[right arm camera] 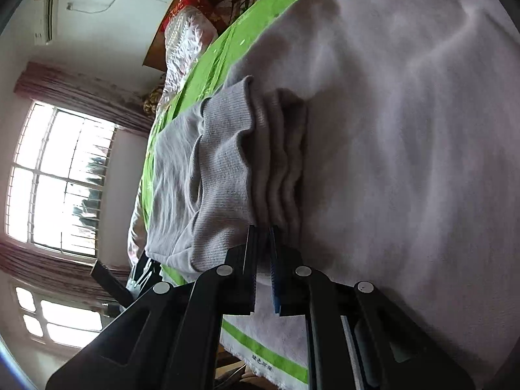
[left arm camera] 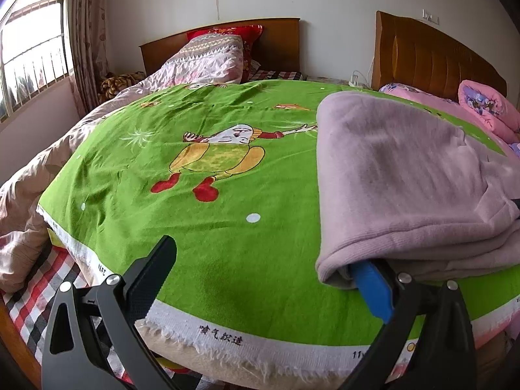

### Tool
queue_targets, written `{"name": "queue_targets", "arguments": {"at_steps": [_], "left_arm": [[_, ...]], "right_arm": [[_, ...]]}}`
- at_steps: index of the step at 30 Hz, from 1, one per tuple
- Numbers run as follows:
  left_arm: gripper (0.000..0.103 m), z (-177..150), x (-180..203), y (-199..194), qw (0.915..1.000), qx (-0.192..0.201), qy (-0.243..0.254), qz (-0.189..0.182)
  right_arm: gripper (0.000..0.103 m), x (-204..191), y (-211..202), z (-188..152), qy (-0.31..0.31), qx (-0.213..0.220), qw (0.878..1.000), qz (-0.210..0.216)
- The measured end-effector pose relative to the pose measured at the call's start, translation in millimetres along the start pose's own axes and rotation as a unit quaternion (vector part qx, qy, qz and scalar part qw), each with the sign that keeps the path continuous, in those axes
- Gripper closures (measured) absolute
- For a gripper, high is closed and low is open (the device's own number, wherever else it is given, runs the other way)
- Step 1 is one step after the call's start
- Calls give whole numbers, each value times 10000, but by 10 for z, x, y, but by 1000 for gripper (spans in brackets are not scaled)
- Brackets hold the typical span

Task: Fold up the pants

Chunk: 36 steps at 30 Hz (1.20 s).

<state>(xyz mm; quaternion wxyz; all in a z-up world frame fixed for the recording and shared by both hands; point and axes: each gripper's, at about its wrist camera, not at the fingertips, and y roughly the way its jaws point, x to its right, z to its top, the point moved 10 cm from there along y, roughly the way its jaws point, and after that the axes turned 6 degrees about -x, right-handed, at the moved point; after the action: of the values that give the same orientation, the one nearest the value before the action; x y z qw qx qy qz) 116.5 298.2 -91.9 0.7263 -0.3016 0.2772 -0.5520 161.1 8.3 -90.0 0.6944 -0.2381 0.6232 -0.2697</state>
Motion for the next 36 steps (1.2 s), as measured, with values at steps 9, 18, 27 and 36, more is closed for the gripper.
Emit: {"name": "queue_targets", "arguments": {"at_steps": [9, 18, 27, 36], "left_arm": [[11, -47, 452, -575, 9867, -56, 1488, -648], [3, 830, 1558, -601, 9791, 264, 1579, -1256], [12, 611, 2276, 236, 9614, -760, 2455, -983], [26, 555, 2335, 182, 9596, -821, 2271, -1445]], "right_arm": [[93, 28, -138, -75, -196, 179, 9991, -329], [93, 177, -185, 70, -727, 381, 9876, -1338], [77, -122, -14, 54, -2500, 263, 9416, -2239], [73, -160, -156, 183, -1530, 416, 9863, 460]]}}
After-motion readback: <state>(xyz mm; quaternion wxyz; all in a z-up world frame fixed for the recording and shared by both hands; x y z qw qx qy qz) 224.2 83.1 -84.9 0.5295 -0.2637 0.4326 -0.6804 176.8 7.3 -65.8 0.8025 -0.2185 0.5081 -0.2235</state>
